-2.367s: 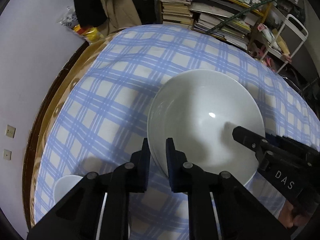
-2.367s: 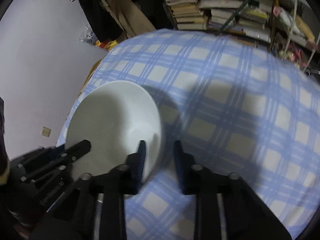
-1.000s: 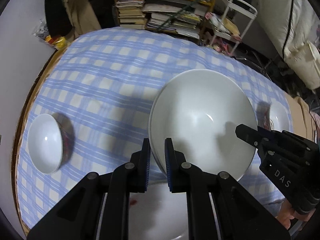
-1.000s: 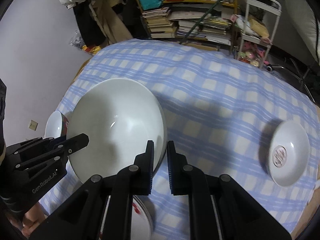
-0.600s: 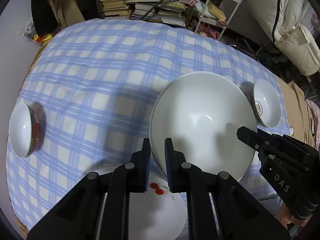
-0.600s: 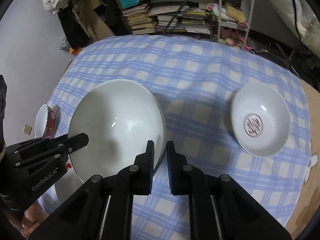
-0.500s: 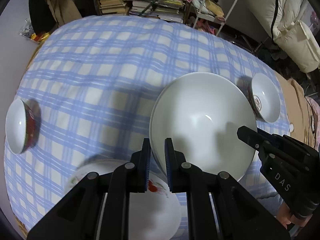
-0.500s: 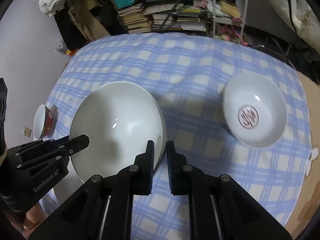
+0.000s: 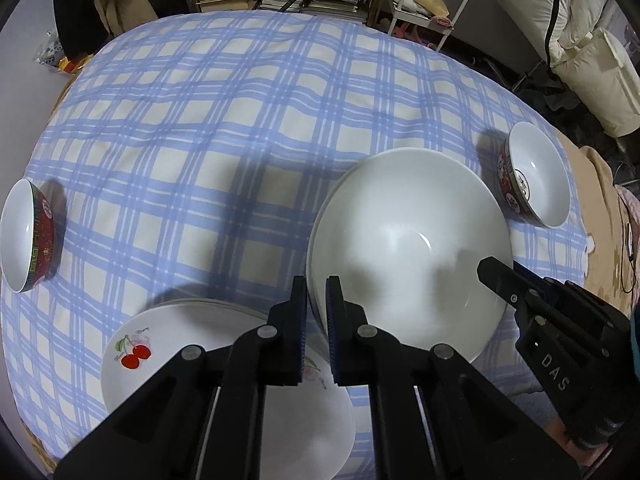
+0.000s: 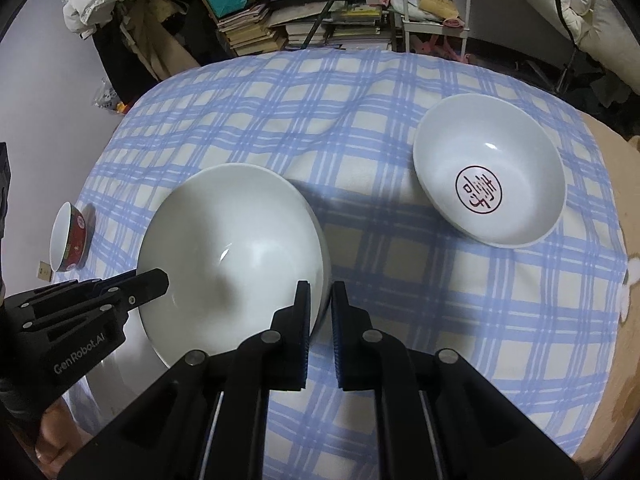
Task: Organize plates and bowls
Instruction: 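Lift the white bowl with both grippers and carry it beside the plates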
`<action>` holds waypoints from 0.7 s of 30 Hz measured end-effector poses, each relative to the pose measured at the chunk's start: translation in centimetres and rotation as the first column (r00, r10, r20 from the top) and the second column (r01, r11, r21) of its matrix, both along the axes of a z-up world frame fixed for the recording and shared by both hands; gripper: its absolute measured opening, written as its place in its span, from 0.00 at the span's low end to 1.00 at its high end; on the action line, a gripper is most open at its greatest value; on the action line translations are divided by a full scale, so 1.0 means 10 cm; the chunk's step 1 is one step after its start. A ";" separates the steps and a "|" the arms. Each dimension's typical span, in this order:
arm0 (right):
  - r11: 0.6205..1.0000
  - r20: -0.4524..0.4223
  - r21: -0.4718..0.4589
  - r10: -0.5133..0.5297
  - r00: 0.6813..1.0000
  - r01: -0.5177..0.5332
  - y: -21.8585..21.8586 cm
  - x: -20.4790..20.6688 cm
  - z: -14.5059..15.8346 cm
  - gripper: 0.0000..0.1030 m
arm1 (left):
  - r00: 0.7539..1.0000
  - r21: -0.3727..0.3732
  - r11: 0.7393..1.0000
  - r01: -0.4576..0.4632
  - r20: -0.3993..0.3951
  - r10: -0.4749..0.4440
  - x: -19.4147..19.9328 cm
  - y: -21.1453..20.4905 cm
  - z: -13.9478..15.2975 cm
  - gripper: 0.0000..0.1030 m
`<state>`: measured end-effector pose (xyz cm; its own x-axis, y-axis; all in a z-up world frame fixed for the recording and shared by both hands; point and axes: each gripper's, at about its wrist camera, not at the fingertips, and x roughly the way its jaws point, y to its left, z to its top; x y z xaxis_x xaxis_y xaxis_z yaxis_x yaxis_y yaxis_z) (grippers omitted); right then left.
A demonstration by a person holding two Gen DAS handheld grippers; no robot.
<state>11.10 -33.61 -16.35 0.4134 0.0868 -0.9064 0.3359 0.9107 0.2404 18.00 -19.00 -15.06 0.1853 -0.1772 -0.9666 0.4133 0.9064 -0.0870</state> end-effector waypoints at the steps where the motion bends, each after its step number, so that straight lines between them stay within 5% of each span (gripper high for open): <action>1: 1.000 0.007 0.017 -0.013 1.000 0.013 -0.02 -0.01 -0.01 0.11 | 1.000 -0.002 1.000 0.003 -0.002 -0.003 0.00 0.01 -0.01 0.09; 6: 0.990 0.023 0.124 -0.071 0.997 0.067 -0.16 -0.05 -0.08 0.10 | 1.000 0.005 1.000 0.021 -0.008 -0.021 -0.03 -0.01 -0.02 0.10; 21: 0.994 0.035 0.077 -0.075 0.997 0.072 -0.14 -0.05 0.00 0.10 | 1.000 0.010 1.000 0.001 0.030 -0.002 0.03 0.06 0.13 0.19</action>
<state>10.55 -35.01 -16.32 0.4554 0.1230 -0.8818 0.3906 0.8624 0.3220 18.31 -18.40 -13.72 0.2139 -0.1677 -0.9624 0.4169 0.9066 -0.0653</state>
